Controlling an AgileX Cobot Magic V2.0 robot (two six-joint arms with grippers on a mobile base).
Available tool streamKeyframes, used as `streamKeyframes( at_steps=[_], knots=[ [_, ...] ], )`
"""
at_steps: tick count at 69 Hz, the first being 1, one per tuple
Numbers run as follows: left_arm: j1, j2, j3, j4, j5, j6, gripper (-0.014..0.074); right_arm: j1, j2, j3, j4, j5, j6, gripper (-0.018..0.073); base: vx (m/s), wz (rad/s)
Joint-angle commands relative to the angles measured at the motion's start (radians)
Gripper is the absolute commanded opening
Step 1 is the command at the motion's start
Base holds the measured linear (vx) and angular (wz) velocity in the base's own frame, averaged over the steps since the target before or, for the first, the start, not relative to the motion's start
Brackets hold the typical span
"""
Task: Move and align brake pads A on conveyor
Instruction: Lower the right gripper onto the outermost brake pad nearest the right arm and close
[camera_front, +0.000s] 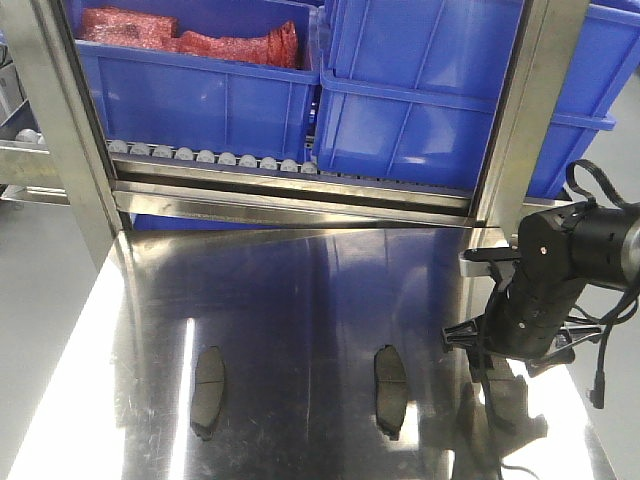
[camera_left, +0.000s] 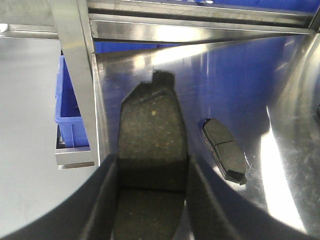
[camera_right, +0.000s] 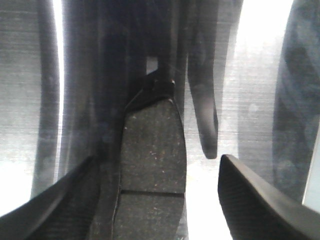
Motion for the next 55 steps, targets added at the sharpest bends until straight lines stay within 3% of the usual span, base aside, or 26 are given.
streamKeyframes(
  at_steps=[1, 11, 23, 34, 43, 55],
  knots=[
    [0.0, 0.007, -0.03, 0.005, -0.094, -0.001, -0.0006, -0.004, -0.038, -0.026, -0.012, -0.014, 0.001, 0.047, 0.0, 0.0],
    [0.0, 0.007, -0.03, 0.005, -0.094, -0.001, -0.0006, -0.004, -0.038, -0.026, -0.012, -0.016, 0.001, 0.0459, 0.0, 0.0],
    [0.0, 0.007, -0.03, 0.005, -0.094, -0.001, -0.0006, -0.004, -0.038, -0.026, -0.015, -0.022, 0.002, 0.037, 0.0, 0.0],
    [0.0, 0.007, -0.03, 0.005, -0.094, -0.001, -0.0006, -0.004, -0.032, -0.026, -0.015, -0.022, 0.002, 0.0209, 0.0, 0.0],
    [0.0, 0.007, -0.03, 0.005, -0.094, -0.001, -0.0006, -0.004, -0.026, -0.026, -0.015, -0.018, 0.002, -0.002, 0.0, 0.0],
    [0.0, 0.007, -0.03, 0.005, -0.094, -0.001, -0.0006, -0.004, -0.028, -0.026, -0.016, -0.014, 0.002, -0.0012, 0.0, 0.0]
  ],
)
